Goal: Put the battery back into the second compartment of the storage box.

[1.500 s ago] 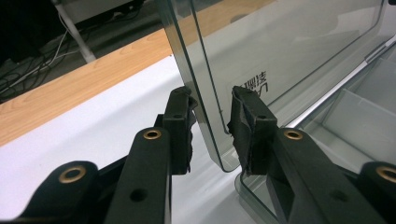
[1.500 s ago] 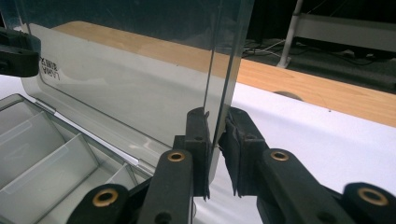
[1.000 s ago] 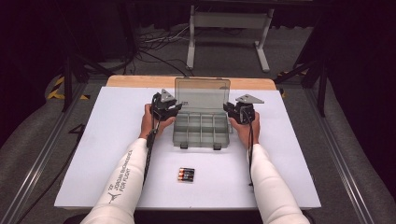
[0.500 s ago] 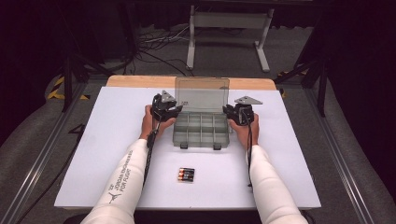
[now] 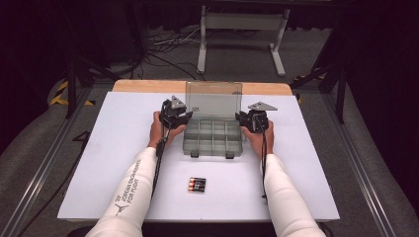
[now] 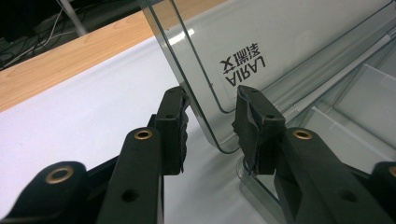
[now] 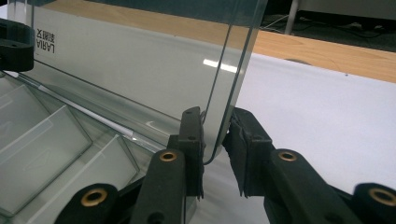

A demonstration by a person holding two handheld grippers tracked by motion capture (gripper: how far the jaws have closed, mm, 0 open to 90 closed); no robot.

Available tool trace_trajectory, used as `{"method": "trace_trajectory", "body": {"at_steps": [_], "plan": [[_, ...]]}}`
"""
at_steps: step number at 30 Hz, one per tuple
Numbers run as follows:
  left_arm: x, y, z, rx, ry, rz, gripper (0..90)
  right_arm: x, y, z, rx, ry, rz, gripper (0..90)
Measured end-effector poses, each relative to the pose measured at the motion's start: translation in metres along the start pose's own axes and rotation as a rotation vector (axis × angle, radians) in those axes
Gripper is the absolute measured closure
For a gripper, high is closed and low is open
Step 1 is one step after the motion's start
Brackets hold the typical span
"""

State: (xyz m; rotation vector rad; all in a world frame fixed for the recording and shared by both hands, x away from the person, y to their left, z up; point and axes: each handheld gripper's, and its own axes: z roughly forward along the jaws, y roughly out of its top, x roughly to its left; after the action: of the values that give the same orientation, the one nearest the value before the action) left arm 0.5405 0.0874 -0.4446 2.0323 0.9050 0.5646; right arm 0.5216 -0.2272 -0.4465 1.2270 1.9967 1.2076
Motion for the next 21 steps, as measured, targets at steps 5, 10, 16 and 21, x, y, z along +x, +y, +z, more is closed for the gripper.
{"method": "trace_trajectory", "body": {"at_steps": [5,10,16,21], "plan": [[0.0001,0.0002,-0.0001,0.003,0.005,0.004,63.9,0.0009,0.0015,0.0004,0.01,-0.008,-0.011,74.2],[0.0009,0.0001,-0.0002,0.005,0.007,0.01,63.8,0.003,0.0027,0.0014,0.016,-0.025,-0.027,71.6],[0.003,-0.0009,-0.0008,0.008,0.018,0.009,62.7,0.0049,0.0037,0.0013,0.023,-0.047,-0.053,69.7],[0.0056,-0.0015,-0.0023,0.01,0.031,0.008,61.3,0.0069,0.0052,0.0008,0.024,-0.052,-0.077,67.5]]}}
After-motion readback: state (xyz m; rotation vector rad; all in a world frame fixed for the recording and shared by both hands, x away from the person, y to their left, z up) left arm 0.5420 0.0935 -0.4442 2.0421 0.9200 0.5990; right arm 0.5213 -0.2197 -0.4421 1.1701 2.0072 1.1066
